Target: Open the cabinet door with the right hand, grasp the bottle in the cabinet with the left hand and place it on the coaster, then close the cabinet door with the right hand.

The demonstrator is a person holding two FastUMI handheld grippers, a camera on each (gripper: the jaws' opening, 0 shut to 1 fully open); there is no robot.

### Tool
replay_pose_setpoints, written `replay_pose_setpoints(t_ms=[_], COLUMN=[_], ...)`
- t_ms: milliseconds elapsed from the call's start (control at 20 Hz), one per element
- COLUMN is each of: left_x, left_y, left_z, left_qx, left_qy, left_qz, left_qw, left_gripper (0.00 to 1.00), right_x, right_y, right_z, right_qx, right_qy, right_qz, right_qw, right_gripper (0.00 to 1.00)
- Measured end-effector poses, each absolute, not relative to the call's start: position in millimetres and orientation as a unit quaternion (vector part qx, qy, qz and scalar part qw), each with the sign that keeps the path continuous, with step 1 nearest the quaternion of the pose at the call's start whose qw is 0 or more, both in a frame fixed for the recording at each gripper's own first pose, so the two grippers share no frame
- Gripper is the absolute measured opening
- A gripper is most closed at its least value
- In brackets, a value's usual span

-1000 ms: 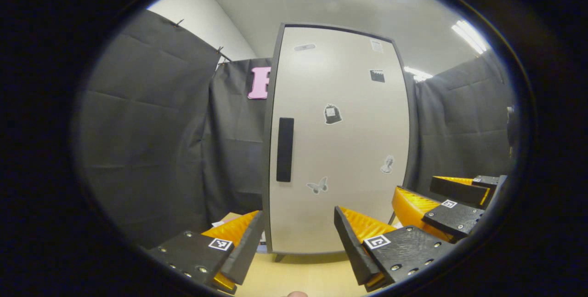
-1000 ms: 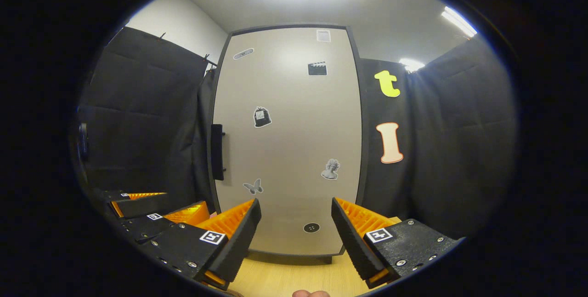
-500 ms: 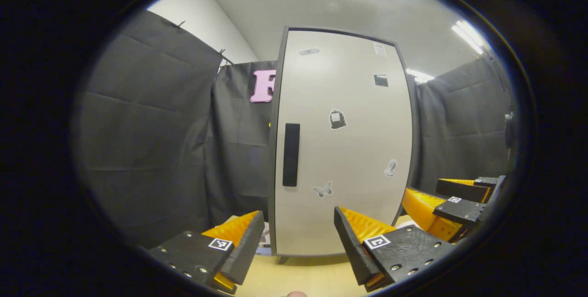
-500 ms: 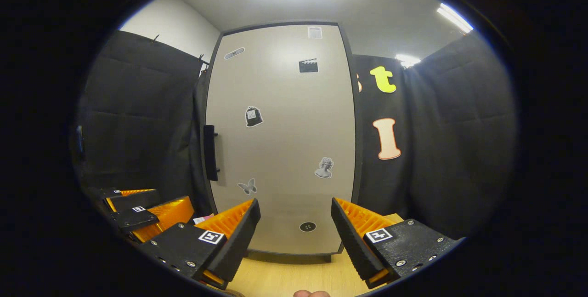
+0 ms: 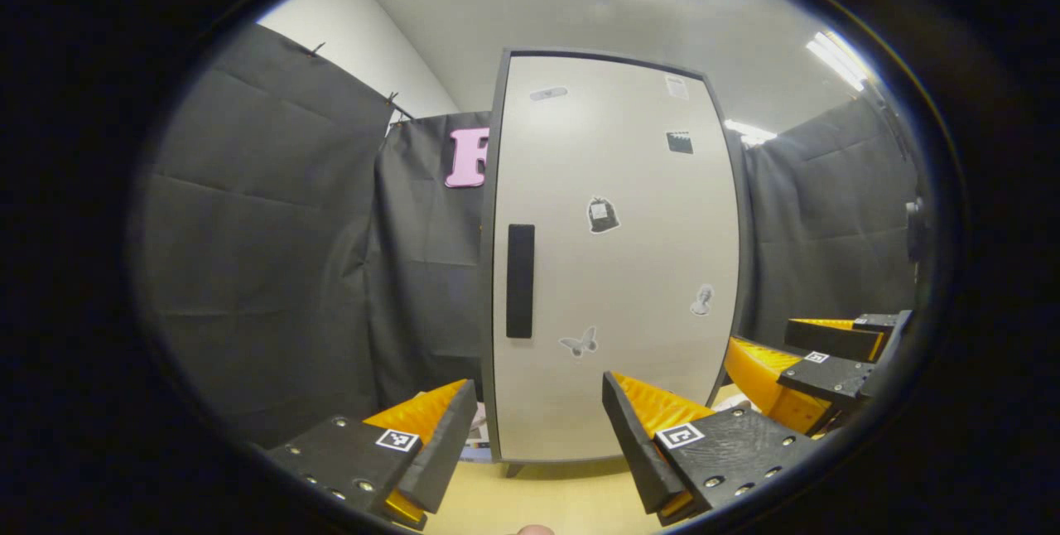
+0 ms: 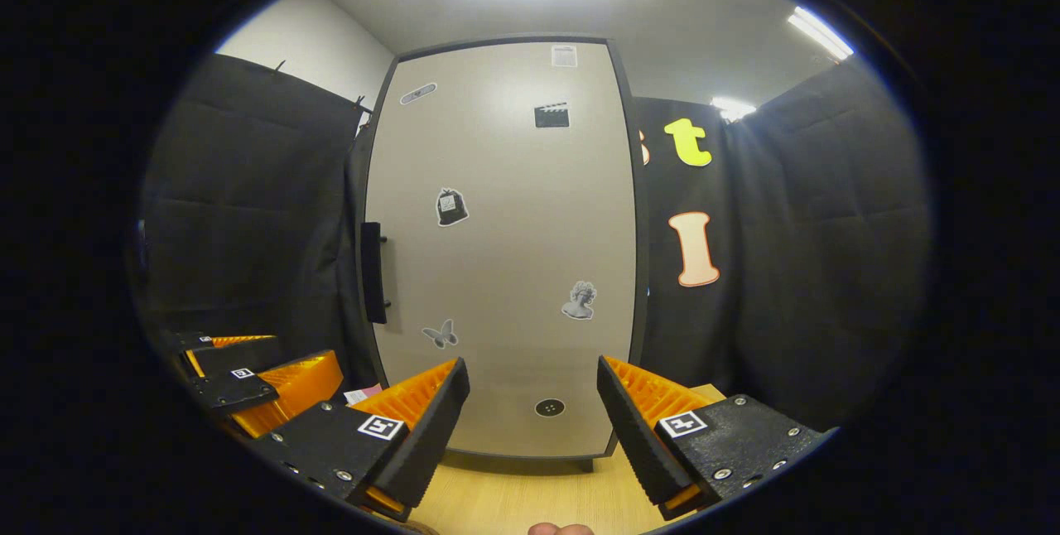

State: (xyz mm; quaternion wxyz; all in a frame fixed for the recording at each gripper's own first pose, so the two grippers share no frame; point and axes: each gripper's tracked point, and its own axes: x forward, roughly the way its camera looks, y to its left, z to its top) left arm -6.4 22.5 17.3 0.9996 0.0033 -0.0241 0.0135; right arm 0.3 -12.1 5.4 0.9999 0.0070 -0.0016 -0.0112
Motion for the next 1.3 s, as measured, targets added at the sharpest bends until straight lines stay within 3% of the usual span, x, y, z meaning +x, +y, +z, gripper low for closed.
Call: replay_pose_setpoints(t_ms=[850, 1300], left_x=[-22.2, -61.9], left_y=[64.1, 110.6], left_z=[4.9, -11.0], left_qx=[0.022, 0.031], left_qy=[-0.018, -0.015], left_qz=[0.044, 0.068], left_qw=[0.999, 0.997], left_gripper=[0.88, 0.88], right_x=[38.2, 74.5], right_y=[21.2, 68.7], right_z=[21.6, 42.1], right_qx=[-0.013, -0.02], right_qy=[-0.017, -0.037], right_qz=[0.019, 0.043], right_qw=[1.0, 0.998], right_gripper=[0.96, 0.96])
